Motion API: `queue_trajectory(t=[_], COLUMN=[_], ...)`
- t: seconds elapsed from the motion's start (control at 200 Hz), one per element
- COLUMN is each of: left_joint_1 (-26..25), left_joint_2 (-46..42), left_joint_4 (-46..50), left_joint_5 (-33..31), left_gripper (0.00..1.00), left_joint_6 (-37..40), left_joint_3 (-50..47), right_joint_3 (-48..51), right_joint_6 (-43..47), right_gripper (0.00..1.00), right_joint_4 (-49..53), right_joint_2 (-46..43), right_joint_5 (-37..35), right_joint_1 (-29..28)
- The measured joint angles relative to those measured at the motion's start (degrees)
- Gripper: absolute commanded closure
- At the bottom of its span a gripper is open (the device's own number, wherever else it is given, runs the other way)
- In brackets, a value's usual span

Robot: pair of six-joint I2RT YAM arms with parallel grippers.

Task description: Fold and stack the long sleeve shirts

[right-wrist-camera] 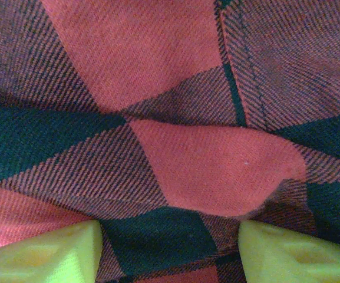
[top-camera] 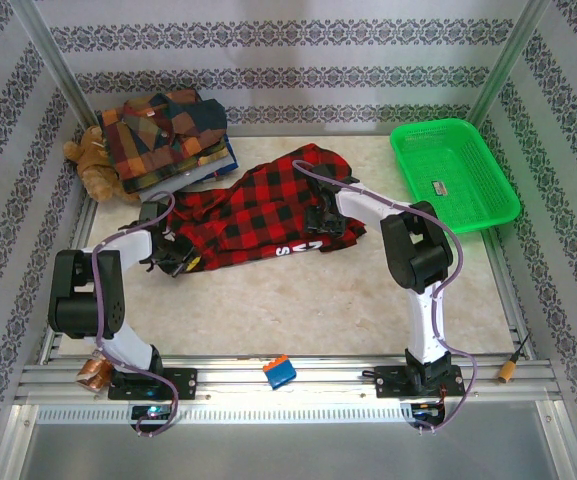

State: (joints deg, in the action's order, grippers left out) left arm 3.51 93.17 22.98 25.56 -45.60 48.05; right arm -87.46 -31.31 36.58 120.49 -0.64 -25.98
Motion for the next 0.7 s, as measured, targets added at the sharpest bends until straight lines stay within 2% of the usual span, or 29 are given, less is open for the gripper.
queue_trajectory(t=[0.27, 0.515, 0.555, 0.62, 0.699], left_joint_1=[0.0, 0.1, 0.1, 0.2, 0.5], left_joint_2=[-1.0, -4.1, -4.9, -6.0, -6.9], left_joint_4=[3.9, 4.0, 3.9, 3.6, 3.3], left_joint_5=[-1.8, -1.8, -1.9, -2.1, -2.8], left_gripper=[0.92, 0.91, 0.86, 0.71, 0.59], left_joint_6=[4.0, 3.8, 3.5, 3.1, 2.0], left_joint_3=[2.2, 1.6, 1.4, 1.4, 1.5], right_joint_3=[0.0, 0.0, 0.0, 0.0, 0.0], right_joint_6=[0.0, 0.0, 0.0, 0.0, 0.0], right_gripper=[0.38, 0.38, 0.38, 0.38, 0.38], right_joint_4=[0.0, 0.0, 0.0, 0.0, 0.0], right_joint_2=[0.0, 0.0, 0.0, 0.0, 0.0], right_joint_5=[0.1, 0.1, 0.1, 0.1, 0.2], right_joint_1=[0.3, 0.3, 0.3, 0.4, 0.4])
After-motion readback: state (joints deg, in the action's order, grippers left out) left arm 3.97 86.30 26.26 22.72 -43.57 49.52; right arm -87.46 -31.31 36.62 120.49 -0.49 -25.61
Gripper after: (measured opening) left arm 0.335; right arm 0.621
